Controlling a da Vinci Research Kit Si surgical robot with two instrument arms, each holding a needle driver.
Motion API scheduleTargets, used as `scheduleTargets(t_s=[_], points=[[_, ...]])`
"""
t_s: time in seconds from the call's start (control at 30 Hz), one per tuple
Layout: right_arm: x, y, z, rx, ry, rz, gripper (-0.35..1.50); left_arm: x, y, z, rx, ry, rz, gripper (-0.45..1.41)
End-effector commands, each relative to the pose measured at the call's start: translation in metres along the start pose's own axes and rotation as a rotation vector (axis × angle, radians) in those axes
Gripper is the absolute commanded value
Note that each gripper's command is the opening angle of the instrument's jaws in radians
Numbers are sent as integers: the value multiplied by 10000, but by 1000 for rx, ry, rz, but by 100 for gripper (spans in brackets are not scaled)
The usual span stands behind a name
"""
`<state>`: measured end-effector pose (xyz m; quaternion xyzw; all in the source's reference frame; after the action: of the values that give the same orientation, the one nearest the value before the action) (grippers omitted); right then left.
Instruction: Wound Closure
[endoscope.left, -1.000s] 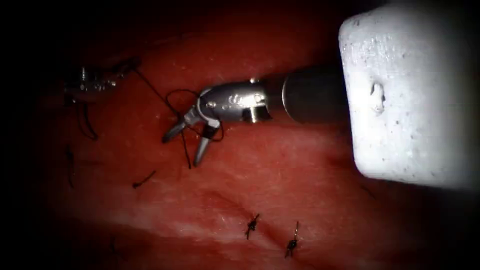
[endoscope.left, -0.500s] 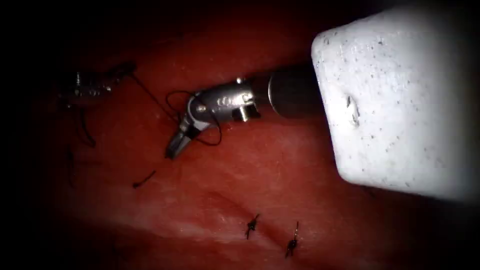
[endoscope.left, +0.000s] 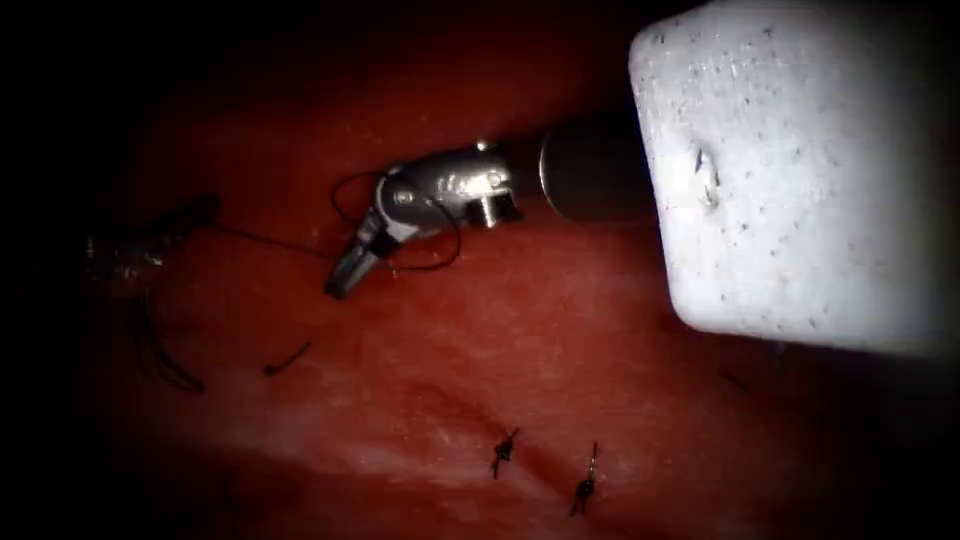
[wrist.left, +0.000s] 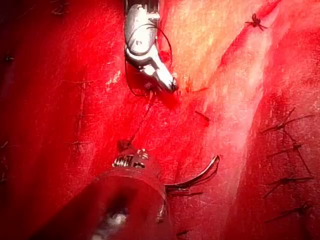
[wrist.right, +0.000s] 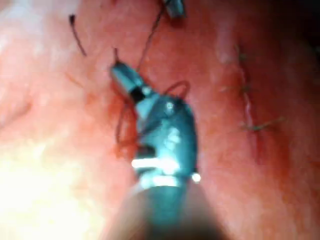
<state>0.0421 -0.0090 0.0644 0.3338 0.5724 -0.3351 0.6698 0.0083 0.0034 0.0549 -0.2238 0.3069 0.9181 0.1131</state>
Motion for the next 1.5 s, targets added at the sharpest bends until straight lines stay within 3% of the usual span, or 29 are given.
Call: scheduleTargets(t_s=[0.03,0.17,0.27,0.5,0.67,0.83,1.0,1.13,1.3,1.5], points=[[-3,4,3,-10,20,8,-35,4,11,-10,0,8,8,-45],[-2,5,-5,-25,22,18,-35,10,27,-40,-1,24,27,-45],[-9,7,-14,-56,34,67,-35,19,54,-83,-20,43,49,-45],[-20,7,-25,-85,37,152,-35,34,83,-123,-41,79,62,-45],[-22,7,-26,-102,34,196,-35,60,110,-164,-69,120,75,-45],[-23,8,-29,-118,38,229,-35,79,109,-186,-80,139,75,-45],[-28,10,-34,-147,30,264,-35,112,66,-218,-92,179,52,-45],[-28,10,-34,-154,31,271,-35,127,55,-228,-79,199,43,-45],[-30,13,-37,-171,26,293,-35,155,73,-248,-73,232,49,-45],[-36,18,-41,-195,22,315,-35,161,77,-261,-92,254,58,-45]])
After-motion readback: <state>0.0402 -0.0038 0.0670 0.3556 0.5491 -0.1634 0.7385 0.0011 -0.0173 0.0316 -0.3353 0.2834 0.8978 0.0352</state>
